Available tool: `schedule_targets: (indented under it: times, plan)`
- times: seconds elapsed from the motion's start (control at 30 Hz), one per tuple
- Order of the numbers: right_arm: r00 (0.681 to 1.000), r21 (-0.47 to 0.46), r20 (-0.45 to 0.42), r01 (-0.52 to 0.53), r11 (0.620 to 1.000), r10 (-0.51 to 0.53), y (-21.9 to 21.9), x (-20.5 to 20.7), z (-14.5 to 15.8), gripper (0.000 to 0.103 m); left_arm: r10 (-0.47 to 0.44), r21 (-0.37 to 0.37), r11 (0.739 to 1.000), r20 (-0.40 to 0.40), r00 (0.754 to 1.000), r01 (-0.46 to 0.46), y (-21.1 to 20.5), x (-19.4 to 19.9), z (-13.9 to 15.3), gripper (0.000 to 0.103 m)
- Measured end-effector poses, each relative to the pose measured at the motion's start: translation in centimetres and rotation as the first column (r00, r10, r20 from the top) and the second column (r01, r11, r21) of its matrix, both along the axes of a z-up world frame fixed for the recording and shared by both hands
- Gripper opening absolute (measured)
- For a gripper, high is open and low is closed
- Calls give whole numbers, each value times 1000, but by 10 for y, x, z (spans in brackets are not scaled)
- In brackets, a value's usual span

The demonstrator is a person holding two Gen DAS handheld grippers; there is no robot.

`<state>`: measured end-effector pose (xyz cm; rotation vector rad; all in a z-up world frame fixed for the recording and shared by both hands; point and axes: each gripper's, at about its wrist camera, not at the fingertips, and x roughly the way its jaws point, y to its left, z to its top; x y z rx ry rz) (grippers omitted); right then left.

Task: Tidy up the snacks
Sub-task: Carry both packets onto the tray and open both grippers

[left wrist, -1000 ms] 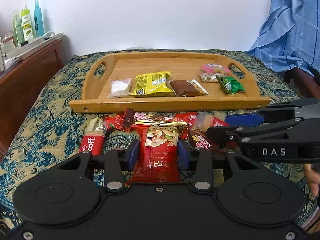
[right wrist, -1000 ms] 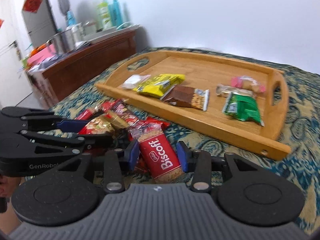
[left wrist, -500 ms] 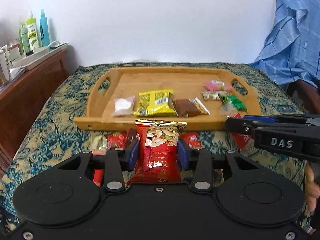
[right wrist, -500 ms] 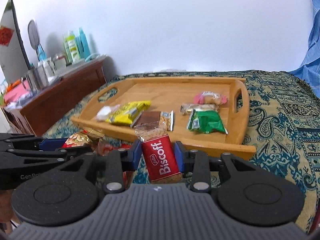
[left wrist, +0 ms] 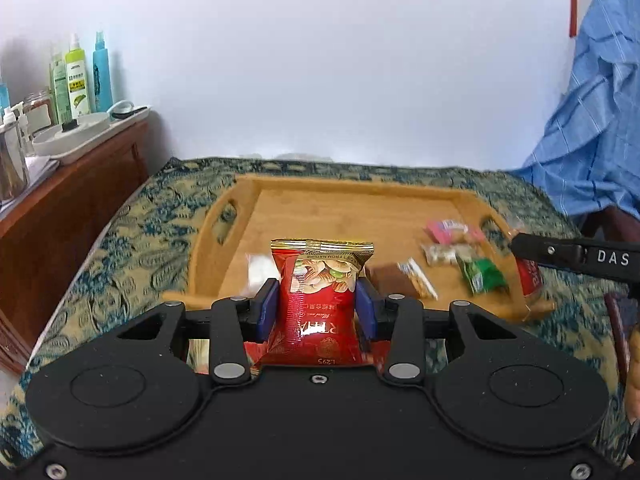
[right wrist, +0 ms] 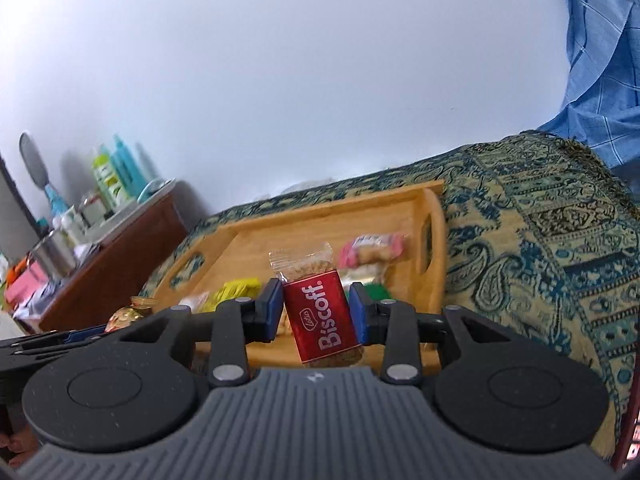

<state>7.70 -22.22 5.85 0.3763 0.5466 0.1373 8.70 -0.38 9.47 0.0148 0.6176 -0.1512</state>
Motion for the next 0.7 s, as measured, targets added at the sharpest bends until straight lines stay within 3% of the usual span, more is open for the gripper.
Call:
schedule_targets:
  times: [0.33,0.53,0.7]
  plan:
    - [998,43,-12,55,998,-54,-31,67,38,40,-1,-78,997,1,1000,1,-6,72,36,39]
    - [989,12,-117,95,995,-93,-47,121,22,40,-2,-144,990,-64,998,-7,-31,132,24,39]
    - [982,10,-148,123,992,-120,-60,148,-7,40,-17,-118,993,-95,995,6,-63,165,-3,39]
